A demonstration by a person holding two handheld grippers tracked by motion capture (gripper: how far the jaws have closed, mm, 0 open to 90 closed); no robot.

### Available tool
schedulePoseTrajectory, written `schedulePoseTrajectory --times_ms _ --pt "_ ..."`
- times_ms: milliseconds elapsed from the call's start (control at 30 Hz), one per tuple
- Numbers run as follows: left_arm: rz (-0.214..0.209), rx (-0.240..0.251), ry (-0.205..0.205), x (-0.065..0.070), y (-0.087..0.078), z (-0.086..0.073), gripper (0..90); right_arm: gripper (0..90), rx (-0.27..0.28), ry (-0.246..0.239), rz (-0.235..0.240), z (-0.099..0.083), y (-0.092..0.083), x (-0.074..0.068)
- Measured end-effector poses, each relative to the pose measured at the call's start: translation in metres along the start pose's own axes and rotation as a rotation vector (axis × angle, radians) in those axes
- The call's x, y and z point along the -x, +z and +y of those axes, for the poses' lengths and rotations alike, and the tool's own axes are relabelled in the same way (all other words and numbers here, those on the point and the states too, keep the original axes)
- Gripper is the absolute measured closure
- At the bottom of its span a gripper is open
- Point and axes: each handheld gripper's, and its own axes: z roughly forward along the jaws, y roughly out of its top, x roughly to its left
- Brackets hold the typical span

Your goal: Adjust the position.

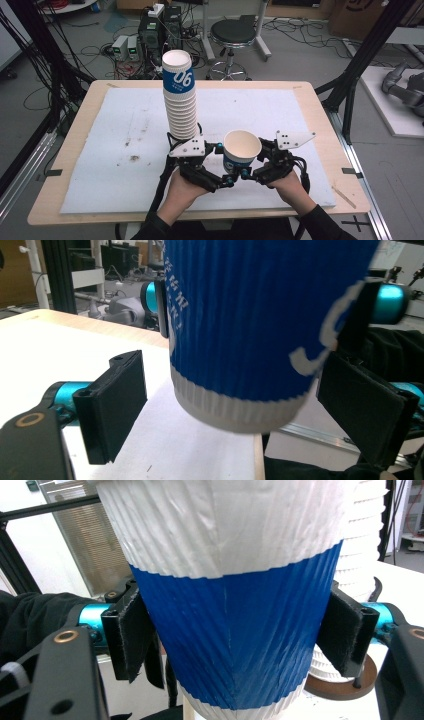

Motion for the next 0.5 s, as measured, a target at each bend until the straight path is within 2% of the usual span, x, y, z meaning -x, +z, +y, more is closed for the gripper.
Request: schedulePoseTrajectory --times_ms 200,433,500 --pt "-0.009 -0.014 0.002 0.0012 0.0062 -0.0019 13.5 25.3 -0.002 -0.002 0.01 -0.001 0.0051 -0.0026" --pt "-0.029 -0.008 0.02 0.0026 0.0053 -0.0026 28.2 25.2 -0.011 -0.001 0.01 -0.0025 0.0066 -0.0031" --pt "-0.027 -0.011 0.023 0.0027 0.0055 -0.0029 29.4 25.2 -0.009 -0.001 0.01 -0.0028 0.006 -0.0022"
